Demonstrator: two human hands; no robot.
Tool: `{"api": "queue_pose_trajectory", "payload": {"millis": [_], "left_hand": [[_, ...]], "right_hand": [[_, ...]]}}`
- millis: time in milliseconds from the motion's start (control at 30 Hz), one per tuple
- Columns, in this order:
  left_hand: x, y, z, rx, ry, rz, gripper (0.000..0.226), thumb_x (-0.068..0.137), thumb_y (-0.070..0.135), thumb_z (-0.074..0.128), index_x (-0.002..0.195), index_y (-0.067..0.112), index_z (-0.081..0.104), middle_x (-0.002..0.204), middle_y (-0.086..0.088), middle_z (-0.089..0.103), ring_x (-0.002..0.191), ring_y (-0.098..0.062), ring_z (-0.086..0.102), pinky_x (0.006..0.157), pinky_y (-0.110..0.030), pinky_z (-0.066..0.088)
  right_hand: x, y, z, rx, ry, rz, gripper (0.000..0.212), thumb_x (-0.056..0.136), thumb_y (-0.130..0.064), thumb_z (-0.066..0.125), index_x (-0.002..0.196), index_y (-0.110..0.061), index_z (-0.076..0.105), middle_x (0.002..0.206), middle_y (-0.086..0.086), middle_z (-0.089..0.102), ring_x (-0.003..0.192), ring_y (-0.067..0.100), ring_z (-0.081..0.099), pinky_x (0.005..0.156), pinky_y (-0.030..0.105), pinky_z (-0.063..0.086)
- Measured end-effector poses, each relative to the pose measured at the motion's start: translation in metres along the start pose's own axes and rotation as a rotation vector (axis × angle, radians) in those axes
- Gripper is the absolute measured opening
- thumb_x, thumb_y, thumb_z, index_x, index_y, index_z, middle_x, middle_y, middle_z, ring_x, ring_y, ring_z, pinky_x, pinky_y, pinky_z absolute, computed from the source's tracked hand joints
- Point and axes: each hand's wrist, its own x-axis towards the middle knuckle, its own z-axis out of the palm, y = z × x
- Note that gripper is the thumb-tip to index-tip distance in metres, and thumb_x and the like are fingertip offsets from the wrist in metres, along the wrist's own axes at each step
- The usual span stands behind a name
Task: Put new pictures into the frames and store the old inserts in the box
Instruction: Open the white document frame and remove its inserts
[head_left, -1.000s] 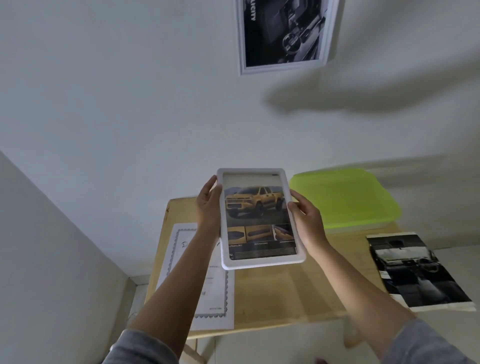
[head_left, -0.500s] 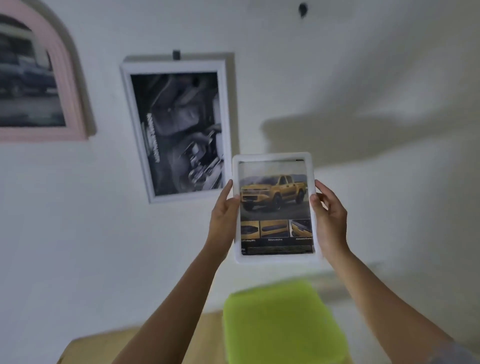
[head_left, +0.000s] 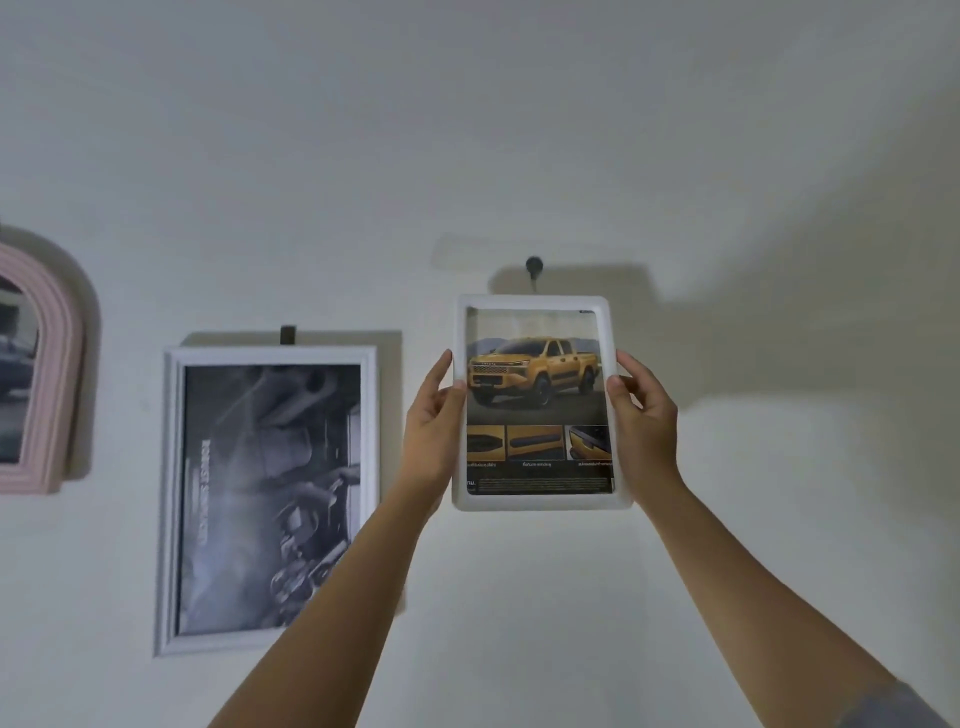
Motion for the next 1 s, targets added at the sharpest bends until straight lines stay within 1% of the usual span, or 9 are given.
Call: {"api": "queue_pose_trajectory", "payload": {"millis": [67, 133, 300, 433, 567, 700, 767, 867, 1000], "left_hand": [[0.020, 0.001, 0.003, 0.023, 0.014, 0.026, 0.039, 0.099, 0.024, 0.040, 0.137, 0.032, 0.037, 0.097, 0.004, 0.067, 0.081, -0.013, 0.070, 0.067, -0.027, 0.057], [0.037, 0.002, 0.005, 0.056, 0.024, 0.044, 0.039, 0.099, 0.024, 0.039, 0.137, 0.031, 0.037, 0.103, 0.000, 0.066, 0.085, -0.015, 0.069, 0.070, -0.030, 0.058], [0.066, -0.006, 0.007, 0.117, 0.055, 0.088, 0.039, 0.099, 0.027, 0.039, 0.137, 0.033, 0.038, 0.113, -0.006, 0.063, 0.104, -0.025, 0.062, 0.088, -0.046, 0.052], [0.070, -0.016, 0.008, 0.133, 0.088, 0.154, 0.037, 0.098, 0.029, 0.040, 0.134, 0.038, 0.040, 0.119, -0.008, 0.060, 0.109, -0.028, 0.060, 0.083, -0.045, 0.056], [0.076, -0.016, 0.011, 0.126, 0.105, 0.224, 0.034, 0.098, 0.030, 0.041, 0.128, 0.045, 0.043, 0.120, -0.009, 0.061, 0.111, -0.027, 0.059, 0.090, -0.052, 0.051], [0.087, -0.014, 0.016, 0.133, 0.075, 0.227, 0.038, 0.098, 0.028, 0.040, 0.136, 0.035, 0.039, 0.124, -0.011, 0.058, 0.111, -0.027, 0.059, 0.078, -0.040, 0.058], [0.089, -0.018, 0.017, 0.152, 0.064, 0.229, 0.040, 0.098, 0.027, 0.039, 0.138, 0.032, 0.037, 0.126, -0.012, 0.057, 0.112, -0.028, 0.058, 0.074, -0.036, 0.058], [0.084, -0.024, 0.017, 0.181, 0.072, 0.226, 0.041, 0.098, 0.026, 0.040, 0.138, 0.032, 0.037, 0.123, -0.009, 0.060, 0.112, -0.025, 0.058, 0.090, -0.048, 0.051], [0.080, -0.027, 0.020, 0.204, 0.078, 0.205, 0.042, 0.097, 0.028, 0.040, 0.139, 0.032, 0.037, 0.124, -0.008, 0.059, 0.114, -0.025, 0.057, 0.095, -0.052, 0.048]], "right_hand": [[0.022, 0.005, 0.009, 0.018, 0.007, -0.014, 0.033, 0.096, -0.017, 0.047, 0.128, -0.019, 0.053, 0.116, 0.005, 0.061, 0.105, 0.018, 0.058, 0.089, 0.035, 0.053], [0.038, 0.009, 0.017, 0.034, 0.009, -0.026, 0.033, 0.095, -0.017, 0.047, 0.128, -0.019, 0.053, 0.115, 0.004, 0.061, 0.105, 0.018, 0.057, 0.092, 0.036, 0.051], [0.060, 0.028, 0.027, 0.052, -0.021, -0.066, 0.035, 0.096, -0.016, 0.046, 0.131, -0.015, 0.051, 0.122, 0.003, 0.059, 0.108, 0.016, 0.057, 0.079, 0.015, 0.053], [0.059, 0.038, 0.028, 0.093, 0.006, -0.130, 0.034, 0.095, -0.014, 0.047, 0.129, -0.015, 0.052, 0.122, -0.003, 0.058, 0.107, 0.010, 0.056, 0.081, 0.012, 0.051], [0.066, 0.037, 0.029, 0.117, 0.033, -0.186, 0.034, 0.095, -0.012, 0.048, 0.128, -0.014, 0.053, 0.123, -0.004, 0.059, 0.109, 0.008, 0.057, 0.088, 0.018, 0.051], [0.077, 0.038, 0.030, 0.105, 0.037, -0.175, 0.034, 0.095, -0.012, 0.048, 0.128, -0.014, 0.053, 0.115, -0.009, 0.059, 0.102, 0.002, 0.056, 0.081, 0.008, 0.049], [0.078, 0.041, 0.028, 0.099, 0.040, -0.173, 0.034, 0.095, -0.012, 0.048, 0.129, -0.015, 0.053, 0.116, -0.009, 0.058, 0.104, 0.003, 0.055, 0.085, 0.010, 0.049], [0.074, 0.049, 0.023, 0.093, 0.031, -0.165, 0.034, 0.095, -0.013, 0.047, 0.129, -0.015, 0.052, 0.118, -0.009, 0.058, 0.104, 0.003, 0.056, 0.085, 0.012, 0.050], [0.072, 0.052, 0.019, 0.090, 0.015, -0.135, 0.035, 0.095, -0.014, 0.047, 0.131, -0.015, 0.051, 0.117, -0.011, 0.055, 0.104, 0.004, 0.054, 0.078, 0.007, 0.048]]}}
